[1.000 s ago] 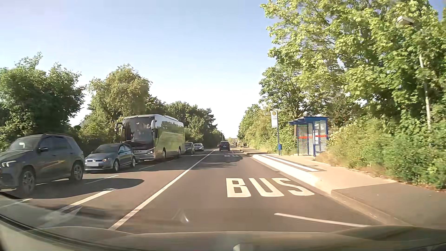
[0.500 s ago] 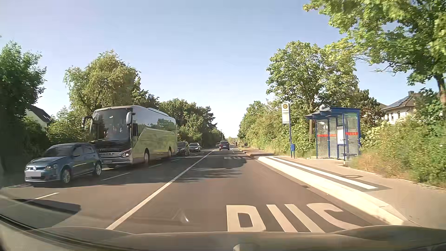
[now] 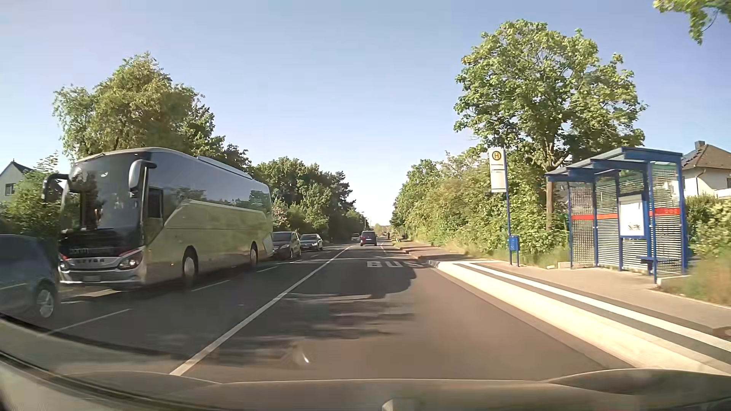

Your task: Follow the waypoints while adhering to traffic rules and regulations

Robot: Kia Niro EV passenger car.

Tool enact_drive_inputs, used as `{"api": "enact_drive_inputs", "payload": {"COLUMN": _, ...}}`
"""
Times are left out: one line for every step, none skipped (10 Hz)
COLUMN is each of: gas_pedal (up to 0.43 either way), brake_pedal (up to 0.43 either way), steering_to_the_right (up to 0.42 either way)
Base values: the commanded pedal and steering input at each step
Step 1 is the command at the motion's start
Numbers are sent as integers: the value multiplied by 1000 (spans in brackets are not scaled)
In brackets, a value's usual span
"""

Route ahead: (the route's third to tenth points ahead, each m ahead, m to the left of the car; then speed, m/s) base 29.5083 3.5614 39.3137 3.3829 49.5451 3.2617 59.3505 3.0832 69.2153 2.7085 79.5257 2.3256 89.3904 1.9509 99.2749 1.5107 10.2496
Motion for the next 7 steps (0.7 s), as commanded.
{"api": "enact_drive_inputs", "payload": {"gas_pedal": 87, "brake_pedal": 0, "steering_to_the_right": -2}}
{"api": "enact_drive_inputs", "payload": {"gas_pedal": 87, "brake_pedal": 0, "steering_to_the_right": -2}}
{"api": "enact_drive_inputs", "payload": {"gas_pedal": 87, "brake_pedal": 0, "steering_to_the_right": -2}}
{"api": "enact_drive_inputs", "payload": {"gas_pedal": 87, "brake_pedal": 0, "steering_to_the_right": -1}}
{"api": "enact_drive_inputs", "payload": {"gas_pedal": 87, "brake_pedal": 0, "steering_to_the_right": -2}}
{"api": "enact_drive_inputs", "payload": {"gas_pedal": 87, "brake_pedal": 0, "steering_to_the_right": -1}}
{"api": "enact_drive_inputs", "payload": {"gas_pedal": 87, "brake_pedal": 0, "steering_to_the_right": -1}}
